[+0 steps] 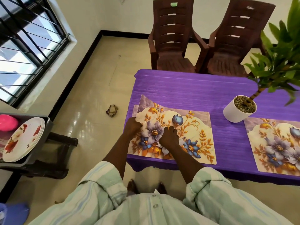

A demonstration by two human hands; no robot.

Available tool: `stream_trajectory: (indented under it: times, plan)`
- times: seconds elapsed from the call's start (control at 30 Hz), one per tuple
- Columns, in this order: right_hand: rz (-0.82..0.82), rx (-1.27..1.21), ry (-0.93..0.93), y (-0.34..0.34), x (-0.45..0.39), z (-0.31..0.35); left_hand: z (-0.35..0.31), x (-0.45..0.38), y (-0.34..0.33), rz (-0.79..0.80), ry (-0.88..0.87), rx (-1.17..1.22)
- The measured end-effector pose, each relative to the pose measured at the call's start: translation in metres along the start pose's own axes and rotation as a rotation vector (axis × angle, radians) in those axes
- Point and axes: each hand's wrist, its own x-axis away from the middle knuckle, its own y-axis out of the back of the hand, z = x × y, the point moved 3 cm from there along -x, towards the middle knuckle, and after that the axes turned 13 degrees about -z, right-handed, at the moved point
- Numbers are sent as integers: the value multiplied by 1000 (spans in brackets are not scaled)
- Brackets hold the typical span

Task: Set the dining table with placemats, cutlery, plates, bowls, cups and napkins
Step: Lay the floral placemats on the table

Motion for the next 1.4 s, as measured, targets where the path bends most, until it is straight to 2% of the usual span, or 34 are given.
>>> stream_trajectory:
  times: [0.13, 0.3, 0.5, 0.7, 0.8, 0.9, 1.1, 1.2, 1.3, 1.4]
  plan:
    - [-96, -165, -210, 5, -3, 13, 7, -2, 20, 40, -12, 96]
    - [-264, -256, -257, 13, -12, 56, 15, -30, 68, -9, 4, 242]
    - [-335, -291, -314, 2, -42, 136, 38, -82, 195, -45, 10, 302]
    - [-288, -411, -379, -23, -78, 227, 72, -134, 348, -124, -7, 238]
    - [-165, -691, -454, -36, -99, 261, 83, -156, 409, -161, 12, 227]
    - [-78, -877, -415, -43, -113, 290, 91, -177, 447, -210, 11, 228]
    - [-72, -965, -365, -43, -142, 344, 73, -218, 437, -368, -14, 209]
    - [-112, -982, -315, -42, -160, 365, 63, -242, 414, -420, -74, 295]
    - [-163, -967, -268, -48, -193, 370, 47, -281, 398, -478, -67, 269]
    - [-187, -961, -344, -47, -230, 369, 24, -335, 374, -459, -87, 214]
